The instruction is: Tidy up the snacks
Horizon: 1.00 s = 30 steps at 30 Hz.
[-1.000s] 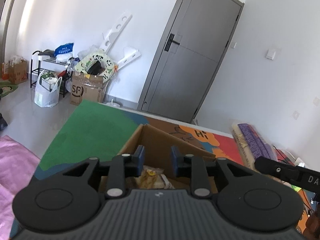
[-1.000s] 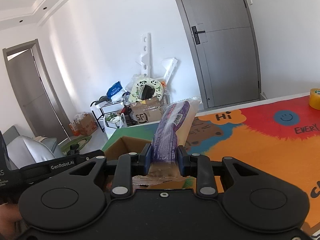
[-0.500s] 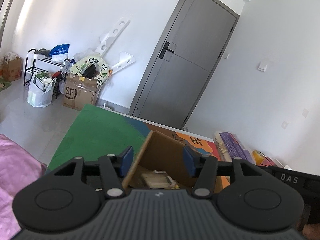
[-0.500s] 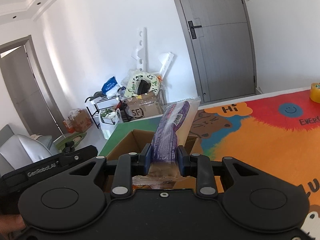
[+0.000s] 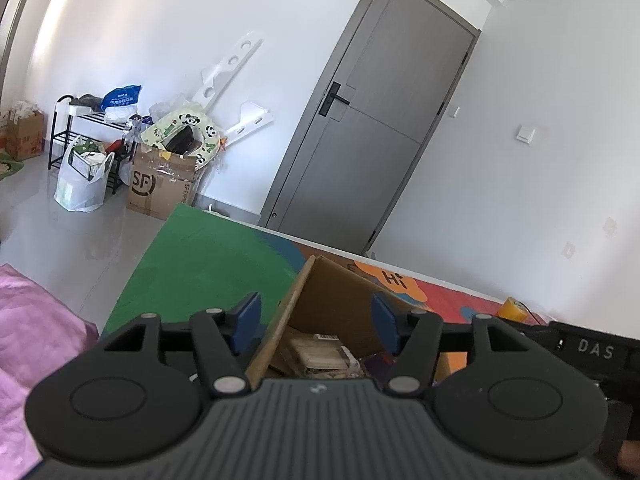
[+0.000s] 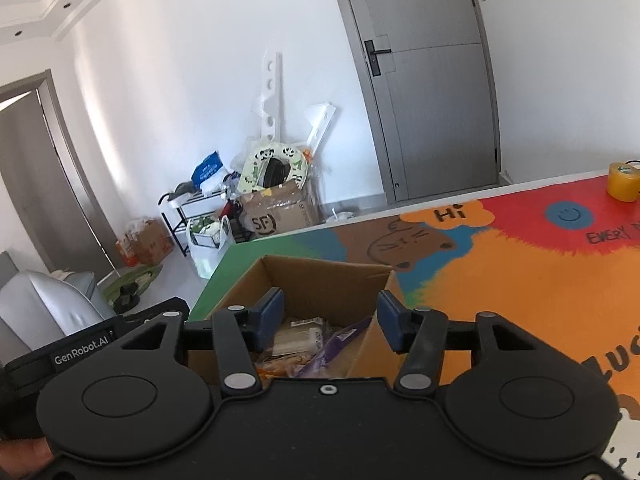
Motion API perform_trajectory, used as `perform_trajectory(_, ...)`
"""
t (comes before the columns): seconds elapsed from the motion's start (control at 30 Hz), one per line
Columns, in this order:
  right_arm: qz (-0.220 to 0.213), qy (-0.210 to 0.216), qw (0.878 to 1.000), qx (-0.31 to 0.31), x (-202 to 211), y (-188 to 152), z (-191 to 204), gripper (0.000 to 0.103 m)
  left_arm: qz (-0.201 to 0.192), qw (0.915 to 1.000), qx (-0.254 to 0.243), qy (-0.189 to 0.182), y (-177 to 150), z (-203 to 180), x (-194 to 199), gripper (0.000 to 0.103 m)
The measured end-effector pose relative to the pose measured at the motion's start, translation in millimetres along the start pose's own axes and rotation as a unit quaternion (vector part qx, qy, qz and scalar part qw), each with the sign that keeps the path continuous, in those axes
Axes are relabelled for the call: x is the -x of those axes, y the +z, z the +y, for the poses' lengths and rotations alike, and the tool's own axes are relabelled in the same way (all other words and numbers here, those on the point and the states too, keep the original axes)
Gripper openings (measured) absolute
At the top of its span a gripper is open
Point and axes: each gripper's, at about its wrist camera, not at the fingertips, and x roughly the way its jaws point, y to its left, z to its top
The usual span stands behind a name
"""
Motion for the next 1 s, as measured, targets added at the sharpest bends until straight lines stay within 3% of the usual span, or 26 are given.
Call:
perform_trajectory(0.13, 0.004, 0.001, 1.000, -0.015, 5.4, -5.5, -15.9, 0.053, 0.002, 0.9998, -0.019, 0.005, -2.8, -13.7, 0.6, 0.076)
perform_trajectory(0.27, 0.009, 0.004, 1.000, -0.027, 10.8, -12.6, -34.2, 0.053, 0.010, 0.9994, -0.034, 0.007, -7.2, -29.3, 1.7, 0.080)
perform_trajectory(0.53, 0.006, 0.018, 0.999, -0.049, 28.4, -16.3, -65.5, 0.071, 0.027, 0.9980, -0.053, 0.021, -14.8, -56.0, 4.5, 0.091)
perform_trajectory(1.0, -0.012, 0.022, 0.998, -0.050, 69.8, -30.7, -92.5, 0.103, 0.033, 0.9949, -0.081, 0.050, -25.7, -80.8, 27.4, 0.100)
